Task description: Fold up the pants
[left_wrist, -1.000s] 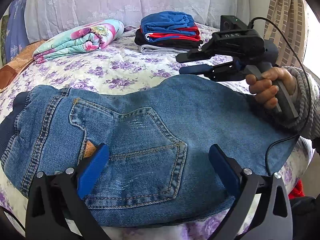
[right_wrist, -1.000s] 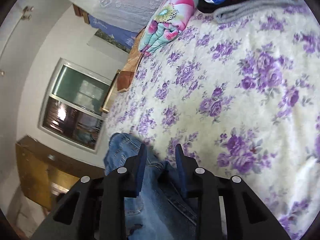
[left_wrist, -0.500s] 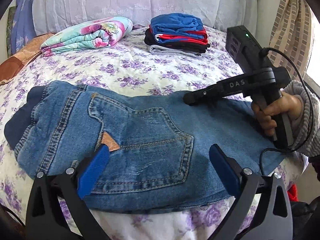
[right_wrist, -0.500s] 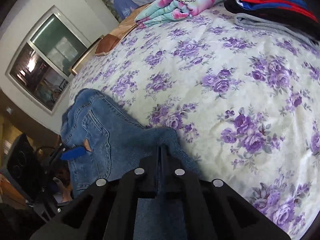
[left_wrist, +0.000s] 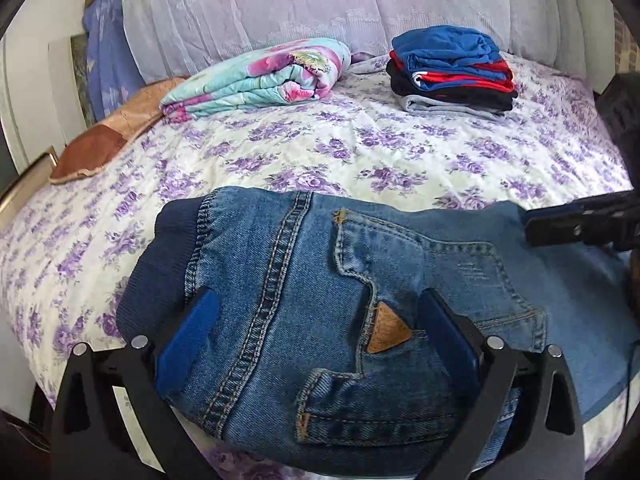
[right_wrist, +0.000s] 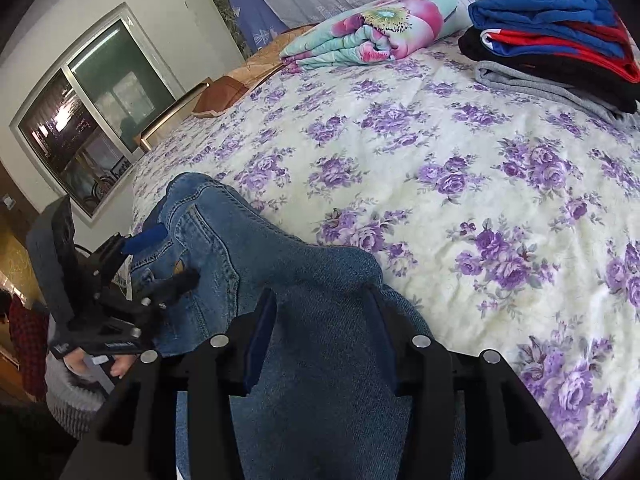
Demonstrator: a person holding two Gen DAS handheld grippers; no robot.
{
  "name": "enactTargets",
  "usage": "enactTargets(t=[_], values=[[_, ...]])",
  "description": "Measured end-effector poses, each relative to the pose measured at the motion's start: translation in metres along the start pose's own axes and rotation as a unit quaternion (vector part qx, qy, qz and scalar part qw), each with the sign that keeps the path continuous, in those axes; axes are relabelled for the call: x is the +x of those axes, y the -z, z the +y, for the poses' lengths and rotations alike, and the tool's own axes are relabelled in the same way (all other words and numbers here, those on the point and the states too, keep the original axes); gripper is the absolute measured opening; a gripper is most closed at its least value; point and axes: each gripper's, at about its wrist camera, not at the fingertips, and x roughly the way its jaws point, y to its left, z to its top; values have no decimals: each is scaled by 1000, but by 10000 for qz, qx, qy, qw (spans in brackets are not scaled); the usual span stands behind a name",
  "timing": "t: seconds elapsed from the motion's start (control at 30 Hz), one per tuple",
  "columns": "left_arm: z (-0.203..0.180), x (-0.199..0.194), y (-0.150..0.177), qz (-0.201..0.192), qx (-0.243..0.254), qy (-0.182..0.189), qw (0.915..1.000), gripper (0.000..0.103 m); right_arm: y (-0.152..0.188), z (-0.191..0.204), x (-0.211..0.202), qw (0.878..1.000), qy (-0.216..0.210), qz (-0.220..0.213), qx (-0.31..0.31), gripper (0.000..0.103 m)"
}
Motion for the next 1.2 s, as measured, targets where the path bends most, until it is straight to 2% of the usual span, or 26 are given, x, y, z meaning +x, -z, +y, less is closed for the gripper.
enactTargets(t=[0.1, 0.17, 0.23, 0.27, 0.33, 0.4, 0.47, 0.73, 0.9, 1.07, 1.2], values=[[11, -11, -3, -115, -391, 192, 9990, 98, 9, 10, -20, 9996, 62, -259, -28, 66], [19, -23, -9, -245, -678, 311, 9969, 98, 19, 21, -25, 9987, 300, -258, -329, 70], [22, -26, -13, -344, -771, 144, 9963, 98, 31, 25, -15, 9968, 569, -22, -564, 74], [23, -21, -14, -250, -767, 15, 9967, 98, 36, 25, -8, 9957, 639, 83, -667, 74], [26, -3, -13, -11, -808, -194, 9965, 98, 39, 31, -4, 9932, 766, 55, -872, 81], [22, 0, -9, -92, -667, -373, 9970, 98, 40, 36, -3, 9912, 825, 79, -1029, 85], [16, -2, -8, -129, -528, -530, 9971, 98, 42, 37, -2, 9903, 867, 57, -1082, 85], [24, -13, -2, -224, -667, -320, 9970, 98, 44, 36, -6, 9909, 862, -31, -1029, 89], [26, -18, -2, -265, -781, -207, 9964, 98, 44, 34, -17, 9921, 969, -264, -749, 90], [29, -23, -2, -314, -852, -90, 9958, 98, 56, 22, -50, 9919, 933, -864, 54, 96], [29, -25, -2, -359, -865, -54, 9956, 98, 78, 7, -86, 9848, 961, -1243, 737, 98]])
